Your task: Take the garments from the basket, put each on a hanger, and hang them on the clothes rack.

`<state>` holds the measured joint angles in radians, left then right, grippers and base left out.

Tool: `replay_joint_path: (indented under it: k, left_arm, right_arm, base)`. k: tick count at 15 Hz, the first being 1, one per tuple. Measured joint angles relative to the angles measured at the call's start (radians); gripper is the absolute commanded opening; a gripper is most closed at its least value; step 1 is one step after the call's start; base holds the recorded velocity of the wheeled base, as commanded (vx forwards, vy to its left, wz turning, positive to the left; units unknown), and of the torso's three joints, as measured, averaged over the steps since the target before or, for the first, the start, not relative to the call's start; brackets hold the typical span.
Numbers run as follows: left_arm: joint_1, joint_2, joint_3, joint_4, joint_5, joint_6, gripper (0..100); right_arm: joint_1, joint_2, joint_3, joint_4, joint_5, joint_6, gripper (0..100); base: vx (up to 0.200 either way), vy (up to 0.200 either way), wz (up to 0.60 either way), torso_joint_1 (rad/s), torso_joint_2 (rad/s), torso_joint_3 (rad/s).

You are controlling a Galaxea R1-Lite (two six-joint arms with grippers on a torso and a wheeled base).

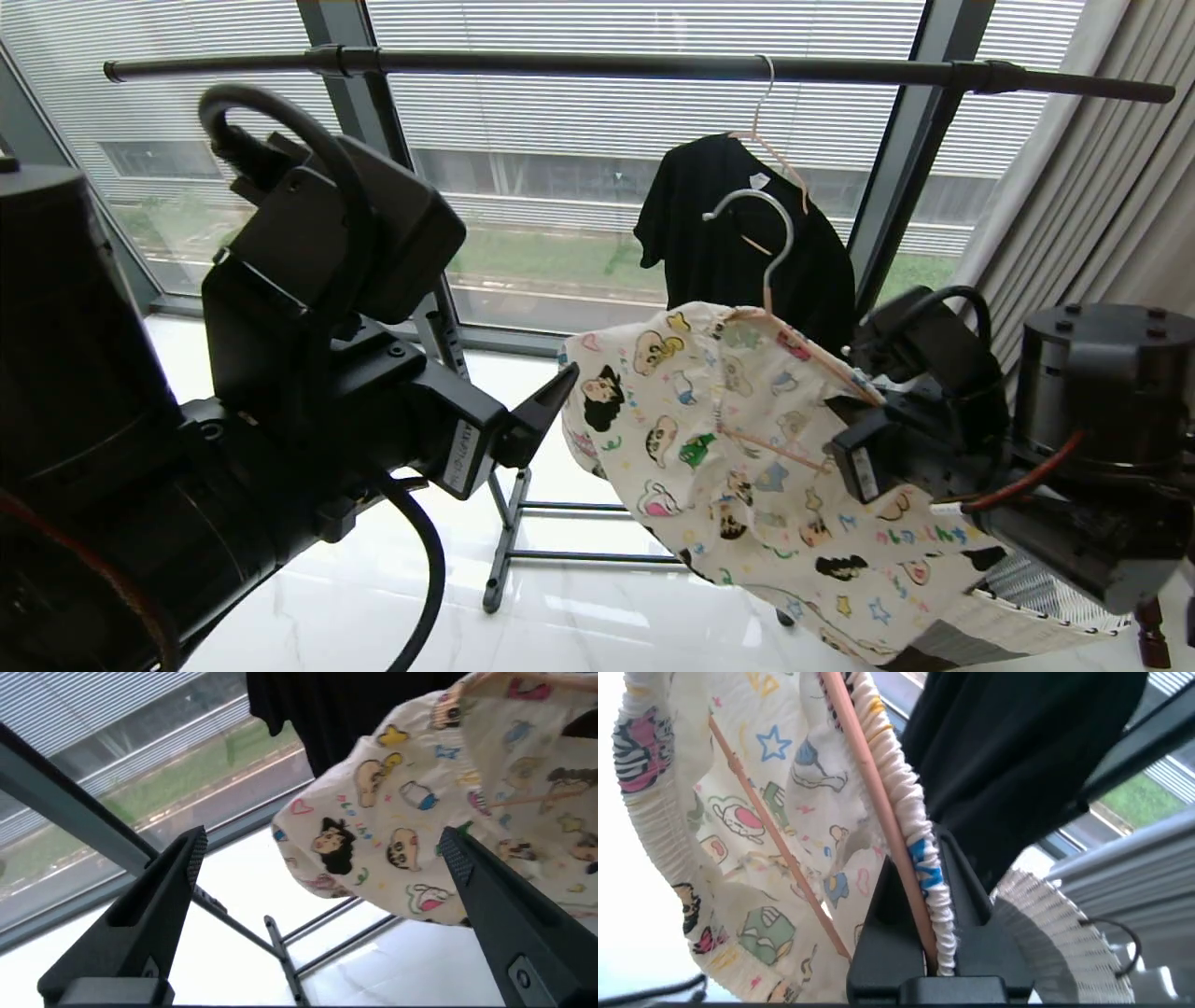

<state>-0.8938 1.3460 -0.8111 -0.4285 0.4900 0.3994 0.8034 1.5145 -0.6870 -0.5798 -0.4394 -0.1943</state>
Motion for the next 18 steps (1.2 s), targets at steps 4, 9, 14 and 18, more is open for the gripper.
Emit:
replay_joint_path:
  k: [4,9,14,18]
  left_arm:
    - [0.1,-0.021,0.018,0.0,0.0,0.002,100]
    - [0.217,-0.024,0.03,0.0,0.0,0.003,100]
    - [0.227,-0.026,0.041,0.0,0.002,0.004,100]
    - [0.227,-0.026,0.04,0.0,0.002,0.003,100]
  right_arm:
    - [-0.164,-0.211,0.291,0.002,0.006,-0.003,0]
    - [-0.518,-0.393,0.444,0.005,0.013,-0.004,0]
    - [-0.701,-0.381,0.34,0.005,0.014,-0.004,0]
    - [-0.697,-0.275,0.083,0.014,0.012,-0.005,0]
  base:
    - [0.0,0.0,0.0,0.0,0.0,0.0]
    - [0.0,0.0,0.0,0.0,0.0,0.0]
    - [0.0,0.0,0.0,0.0,0.0,0.0]
    - [0.0,0.0,0.0,0.0,0.0,0.0]
